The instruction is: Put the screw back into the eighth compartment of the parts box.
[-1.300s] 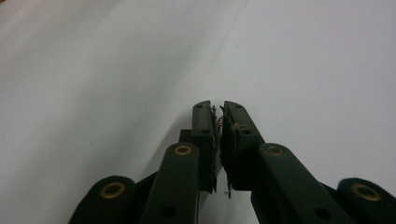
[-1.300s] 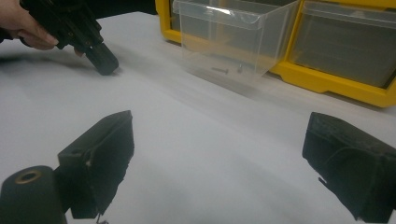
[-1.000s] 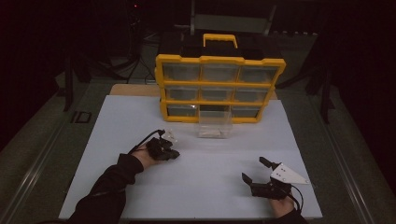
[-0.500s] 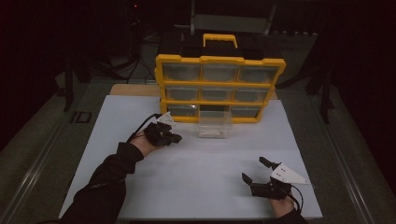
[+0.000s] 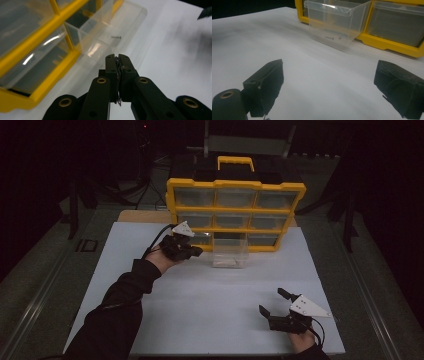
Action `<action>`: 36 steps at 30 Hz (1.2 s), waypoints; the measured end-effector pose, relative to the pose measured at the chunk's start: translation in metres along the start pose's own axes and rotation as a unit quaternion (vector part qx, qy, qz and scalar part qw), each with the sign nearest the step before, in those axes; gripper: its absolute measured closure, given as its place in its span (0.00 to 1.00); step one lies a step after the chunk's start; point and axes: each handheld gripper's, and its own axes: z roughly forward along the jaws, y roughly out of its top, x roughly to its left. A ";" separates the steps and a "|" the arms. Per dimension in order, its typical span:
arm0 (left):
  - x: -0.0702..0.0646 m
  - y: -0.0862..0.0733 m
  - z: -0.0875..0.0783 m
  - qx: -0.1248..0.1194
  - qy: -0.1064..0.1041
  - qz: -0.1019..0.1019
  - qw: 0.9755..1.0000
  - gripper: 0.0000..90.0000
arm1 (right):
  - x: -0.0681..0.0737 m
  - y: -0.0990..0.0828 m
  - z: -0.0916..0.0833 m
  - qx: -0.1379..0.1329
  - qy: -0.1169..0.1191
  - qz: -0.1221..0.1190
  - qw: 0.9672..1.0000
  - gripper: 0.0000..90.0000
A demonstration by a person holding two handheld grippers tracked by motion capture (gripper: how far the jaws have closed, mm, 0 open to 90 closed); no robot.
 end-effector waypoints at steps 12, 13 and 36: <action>-0.002 0.029 0.010 -0.017 0.019 -0.020 0.999 0.96 | 0.000 0.000 0.000 -0.001 0.000 -0.001 1.000 0.10; -0.003 0.031 0.012 -0.017 0.023 -0.018 0.999 0.96 | 0.000 0.000 0.000 -0.001 0.000 -0.001 1.000 0.10; -0.021 0.059 0.059 -0.021 0.061 -0.093 0.994 0.96 | 0.000 0.000 -0.001 -0.003 0.003 -0.001 1.000 0.10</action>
